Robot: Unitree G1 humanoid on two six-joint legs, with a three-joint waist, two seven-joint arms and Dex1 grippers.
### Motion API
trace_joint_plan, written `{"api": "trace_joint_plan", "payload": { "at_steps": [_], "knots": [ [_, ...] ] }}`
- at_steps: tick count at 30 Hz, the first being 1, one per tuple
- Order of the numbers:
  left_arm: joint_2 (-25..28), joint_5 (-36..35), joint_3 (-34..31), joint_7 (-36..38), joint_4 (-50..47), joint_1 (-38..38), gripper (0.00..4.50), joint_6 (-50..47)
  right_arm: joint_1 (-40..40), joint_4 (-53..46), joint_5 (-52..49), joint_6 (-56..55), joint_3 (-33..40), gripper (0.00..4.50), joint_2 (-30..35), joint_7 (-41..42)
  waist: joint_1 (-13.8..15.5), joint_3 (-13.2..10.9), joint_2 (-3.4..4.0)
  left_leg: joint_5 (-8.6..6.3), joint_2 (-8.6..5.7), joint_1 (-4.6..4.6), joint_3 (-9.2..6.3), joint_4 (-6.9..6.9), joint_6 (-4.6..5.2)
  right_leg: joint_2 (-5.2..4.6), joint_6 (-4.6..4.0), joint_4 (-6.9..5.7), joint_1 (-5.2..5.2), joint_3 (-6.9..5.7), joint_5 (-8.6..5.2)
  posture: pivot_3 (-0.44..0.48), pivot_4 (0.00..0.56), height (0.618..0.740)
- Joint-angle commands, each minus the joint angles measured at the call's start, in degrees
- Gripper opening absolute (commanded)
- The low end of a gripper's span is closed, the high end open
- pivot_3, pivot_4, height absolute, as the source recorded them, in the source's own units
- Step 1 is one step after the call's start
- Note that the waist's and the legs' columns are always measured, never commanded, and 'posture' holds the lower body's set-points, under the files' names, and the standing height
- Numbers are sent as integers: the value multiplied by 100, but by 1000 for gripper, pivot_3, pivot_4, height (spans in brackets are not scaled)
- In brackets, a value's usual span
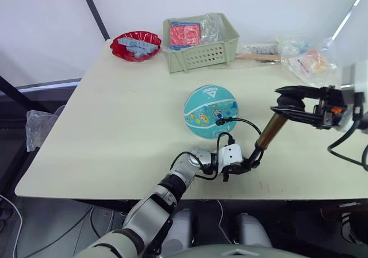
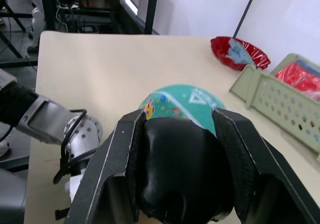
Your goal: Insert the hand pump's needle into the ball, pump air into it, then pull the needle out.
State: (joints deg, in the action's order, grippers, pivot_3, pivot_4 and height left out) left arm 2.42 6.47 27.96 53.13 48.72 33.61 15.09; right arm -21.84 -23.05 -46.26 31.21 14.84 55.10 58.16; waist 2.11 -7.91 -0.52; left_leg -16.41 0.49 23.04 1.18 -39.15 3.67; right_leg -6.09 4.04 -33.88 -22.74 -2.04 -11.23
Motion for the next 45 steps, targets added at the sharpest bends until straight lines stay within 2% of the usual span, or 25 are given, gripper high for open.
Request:
{"api": "trace_joint_plan", "payload": {
  "at_steps": [1,6,10,17,27,34,38,39,42,45],
  "knots": [
    [250,466,183,-110,764,-279,1085,-407,-398,-81,-255,-18,708,1593,199,-147,0,-2,1,0,0,1,-1,0,0,0,0,0,-1,0,0,0,150,738],
    [236,475,167,-102,778,-272,1085,-395,-659,-102,-467,173,812,1593,328,-237,-8,-3,1,0,0,10,0,0,0,-2,0,-1,-13,4,1,0,150,738],
    [208,489,169,-112,810,-272,1085,-372,-803,-194,-577,287,798,1593,333,-347,7,0,6,7,0,63,0,-3,10,-4,-11,-7,-64,3,9,0,150,738],
    [156,492,161,-155,842,-259,1085,-347,355,-509,74,130,518,1593,316,-77,15,14,-7,17,0,81,0,-3,25,4,-16,-4,-78,6,10,0,150,738],
    [124,504,157,-189,837,-269,1085,-323,1781,-584,1119,-812,-371,1592,-375,-145,2,90,-47,13,0,71,-1,-2,19,10,-14,-7,-71,13,8,0,150,738],
    [124,521,148,-176,828,-260,1085,-323,2342,16,2136,-1926,-1181,1581,-1142,-286,8,121,-70,17,2,67,-1,-2,25,20,-15,-7,-70,-4,8,0,150,738],
    [127,526,139,-174,823,-258,1085,-325,2525,337,2490,-2378,-1396,1581,-1391,-309,8,131,-68,17,2,66,0,-2,26,22,-15,-8,-69,-8,8,0,150,738],
    [130,530,141,-170,820,-260,1085,-324,2556,427,2590,-2514,-1466,1581,-1455,-323,6,131,-69,17,2,65,-4,-3,26,48,-17,-8,-69,7,8,0,150,738],
    [133,538,140,-164,826,-252,1085,-323,2525,507,2633,-2642,-1495,1581,-1548,-328,1,151,-58,17,3,53,-16,-2,25,117,-41,-10,-69,55,3,0,150,738],
    [141,544,145,-150,839,-242,1085,-309,2301,378,2373,-2518,-1297,1581,-1532,-344,-3,154,-62,17,3,52,-16,-2,25,117,-44,-13,-69,60,5,0,150,738]
  ]
}}
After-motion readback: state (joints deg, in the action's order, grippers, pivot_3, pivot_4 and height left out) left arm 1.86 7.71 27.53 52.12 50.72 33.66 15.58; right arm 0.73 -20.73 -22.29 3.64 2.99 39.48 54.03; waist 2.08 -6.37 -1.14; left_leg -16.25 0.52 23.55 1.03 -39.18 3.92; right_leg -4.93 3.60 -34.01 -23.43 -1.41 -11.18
